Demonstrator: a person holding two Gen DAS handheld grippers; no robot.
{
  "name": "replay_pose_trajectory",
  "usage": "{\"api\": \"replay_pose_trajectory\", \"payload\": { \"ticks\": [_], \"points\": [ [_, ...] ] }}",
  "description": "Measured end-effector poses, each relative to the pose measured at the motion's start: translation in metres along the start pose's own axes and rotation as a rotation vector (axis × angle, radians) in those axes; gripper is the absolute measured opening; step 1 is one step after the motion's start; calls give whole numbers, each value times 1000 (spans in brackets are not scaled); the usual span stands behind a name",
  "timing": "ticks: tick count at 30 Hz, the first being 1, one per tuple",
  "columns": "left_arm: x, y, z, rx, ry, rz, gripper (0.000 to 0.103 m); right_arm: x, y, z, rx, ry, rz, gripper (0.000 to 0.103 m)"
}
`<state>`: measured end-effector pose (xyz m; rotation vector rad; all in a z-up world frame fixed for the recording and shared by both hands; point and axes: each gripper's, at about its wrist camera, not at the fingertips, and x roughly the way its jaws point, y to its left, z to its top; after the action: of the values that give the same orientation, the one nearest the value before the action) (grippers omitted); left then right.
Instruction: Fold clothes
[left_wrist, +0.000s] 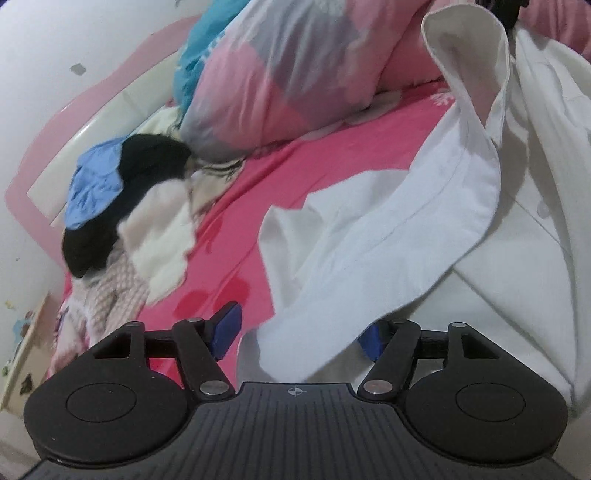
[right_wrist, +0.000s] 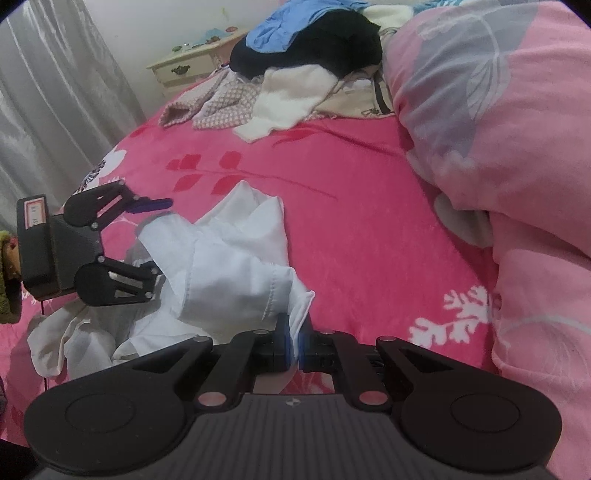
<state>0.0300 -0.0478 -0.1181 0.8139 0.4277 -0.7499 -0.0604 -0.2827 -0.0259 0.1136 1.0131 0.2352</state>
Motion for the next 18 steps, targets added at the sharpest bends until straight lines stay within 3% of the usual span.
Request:
{"api": "replay_pose_trajectory", "payload": {
  "ticks": [2, 5, 11, 14, 18],
  "points": [
    [6, 3, 1, -14, -2, -24, 39, 2, 0, 0, 1, 3, -3, 5],
    [11, 11, 2, -100, 20, -42, 7, 3, 5, -1, -20, 0, -20, 5],
    [-33, 50, 10, -371, -26, 67, 2, -18, 34, 4, -138, -108, -120, 3],
    [-90, 82, 28, -498, -108, 151, 2, -50, 62, 10, -252, -254, -170, 3],
    [-183, 119, 67, -558, -239, 278, 2, -106, 103, 22, -345, -503, -204, 3]
  ]
}}
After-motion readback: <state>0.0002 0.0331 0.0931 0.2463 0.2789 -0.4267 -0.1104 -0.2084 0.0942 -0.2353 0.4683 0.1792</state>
